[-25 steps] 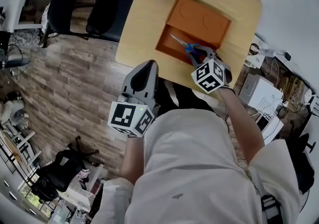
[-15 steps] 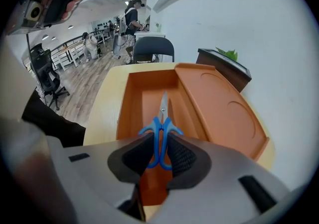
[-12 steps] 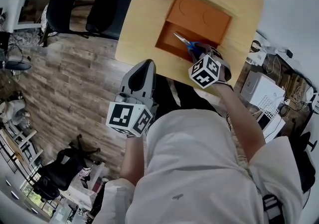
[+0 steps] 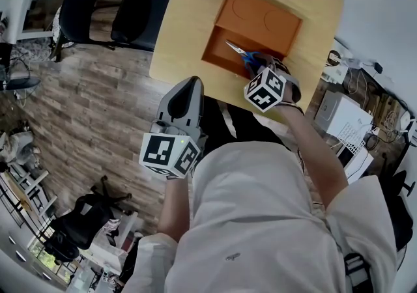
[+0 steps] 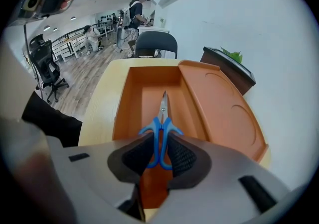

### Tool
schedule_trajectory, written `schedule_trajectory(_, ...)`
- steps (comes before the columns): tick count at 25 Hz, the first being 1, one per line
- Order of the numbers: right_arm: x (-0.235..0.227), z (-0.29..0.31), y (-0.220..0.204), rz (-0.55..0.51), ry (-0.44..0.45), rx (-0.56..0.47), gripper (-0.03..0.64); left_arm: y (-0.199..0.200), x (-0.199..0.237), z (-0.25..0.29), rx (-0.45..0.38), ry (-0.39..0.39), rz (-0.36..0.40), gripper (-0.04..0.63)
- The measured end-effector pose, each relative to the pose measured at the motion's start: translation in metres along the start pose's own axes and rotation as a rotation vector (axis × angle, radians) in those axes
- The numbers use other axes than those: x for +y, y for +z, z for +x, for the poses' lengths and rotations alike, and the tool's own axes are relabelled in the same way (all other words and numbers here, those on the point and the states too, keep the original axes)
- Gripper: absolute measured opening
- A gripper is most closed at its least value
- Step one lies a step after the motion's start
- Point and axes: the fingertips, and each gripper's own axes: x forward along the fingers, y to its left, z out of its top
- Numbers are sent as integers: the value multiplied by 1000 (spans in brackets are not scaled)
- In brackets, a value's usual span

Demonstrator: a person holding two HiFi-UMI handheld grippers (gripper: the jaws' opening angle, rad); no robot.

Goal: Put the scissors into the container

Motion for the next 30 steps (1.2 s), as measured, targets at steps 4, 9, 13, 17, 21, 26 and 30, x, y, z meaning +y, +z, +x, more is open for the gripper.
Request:
schedule_trajectory(4, 1, 1, -2, -14, -4, 11, 87, -3, -3, 2, 6, -6, -1, 6)
schedule_trajectory(9, 3, 2, -3, -35, -4, 19, 87, -4, -5, 1, 5, -7, -1, 6)
schedule_trajectory(13, 3, 2, -4, -39, -7, 21, 89, -5, -7, 1, 4, -5, 2, 6)
schedule_trajectory(17, 3, 3, -3, -48, -9, 20, 89, -8, -9, -1, 7, -7, 1, 6)
schedule_trajectory(21, 4, 3, -4, -54, -7, 16, 88, -10, -11, -1, 12, -6, 2, 6)
schedule_trajectory(26, 3, 1, -3, -43, -7, 1, 78, -9, -13, -1, 13, -4, 7, 6)
schedule_trajectory(30, 3, 0, -2, -42, -3, -1, 75, -6, -15, -1, 12, -6, 15, 6)
